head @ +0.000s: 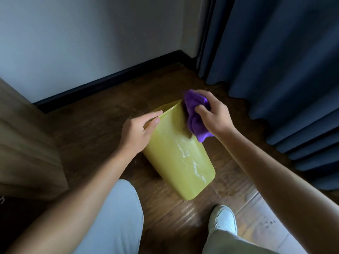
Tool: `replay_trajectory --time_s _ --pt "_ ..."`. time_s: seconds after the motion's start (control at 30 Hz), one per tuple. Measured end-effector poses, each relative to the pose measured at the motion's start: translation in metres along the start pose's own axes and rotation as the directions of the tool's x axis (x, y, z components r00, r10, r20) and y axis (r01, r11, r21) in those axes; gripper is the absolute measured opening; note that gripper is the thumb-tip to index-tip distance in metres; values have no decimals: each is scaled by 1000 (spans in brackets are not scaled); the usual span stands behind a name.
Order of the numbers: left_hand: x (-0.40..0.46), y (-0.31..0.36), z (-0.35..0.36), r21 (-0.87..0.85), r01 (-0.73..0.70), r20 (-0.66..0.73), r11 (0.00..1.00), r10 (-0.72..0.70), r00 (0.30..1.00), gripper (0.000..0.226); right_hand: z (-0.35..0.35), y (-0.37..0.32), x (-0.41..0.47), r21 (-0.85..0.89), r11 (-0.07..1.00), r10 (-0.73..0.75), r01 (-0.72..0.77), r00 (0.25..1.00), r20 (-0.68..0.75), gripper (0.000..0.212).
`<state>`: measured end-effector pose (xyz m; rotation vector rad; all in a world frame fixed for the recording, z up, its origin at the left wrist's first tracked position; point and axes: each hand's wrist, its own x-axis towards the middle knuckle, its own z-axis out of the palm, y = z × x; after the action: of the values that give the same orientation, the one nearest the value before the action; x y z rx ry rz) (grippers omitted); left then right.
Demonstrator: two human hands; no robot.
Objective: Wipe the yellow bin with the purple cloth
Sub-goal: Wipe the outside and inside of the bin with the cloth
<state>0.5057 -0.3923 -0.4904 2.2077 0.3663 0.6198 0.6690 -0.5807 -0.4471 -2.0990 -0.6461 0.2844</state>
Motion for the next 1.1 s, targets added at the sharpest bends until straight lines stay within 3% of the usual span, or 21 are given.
replay_trajectory --time_s 0.17,0.3,0.47,0.67,0.8,0.93,1.1 --pt "-10 -6 -5 -27 13 -92 1000 -15 996 29 43 -1 -8 -56 996 -63 66 996 62 55" --pt "-11 -9 -10 -91 58 -89 994 -66 994 28 51 24 -17 42 996 77 -81 992 102 53" --pt "-11 -13 -13 -73 123 35 990 -121 992 28 48 61 -46 40 986 161 -164 984 80 52" --pt "-25 -36 5 57 243 228 968 -250 941 26 65 108 -101 -136 988 82 -74 995 61 50" --pt "-20 -36 12 68 220 272 973 -230 934 25 71 117 -112 -56 973 227 -223 971 72 45" --pt "-18 -34 13 2 182 224 983 -178 958 25 56 109 -96 4 981 194 -194 981 -2 38" --pt "-14 -16 8 -86 69 58 994 -64 996 25 35 84 -61 35 992 121 -118 987 -102 36"
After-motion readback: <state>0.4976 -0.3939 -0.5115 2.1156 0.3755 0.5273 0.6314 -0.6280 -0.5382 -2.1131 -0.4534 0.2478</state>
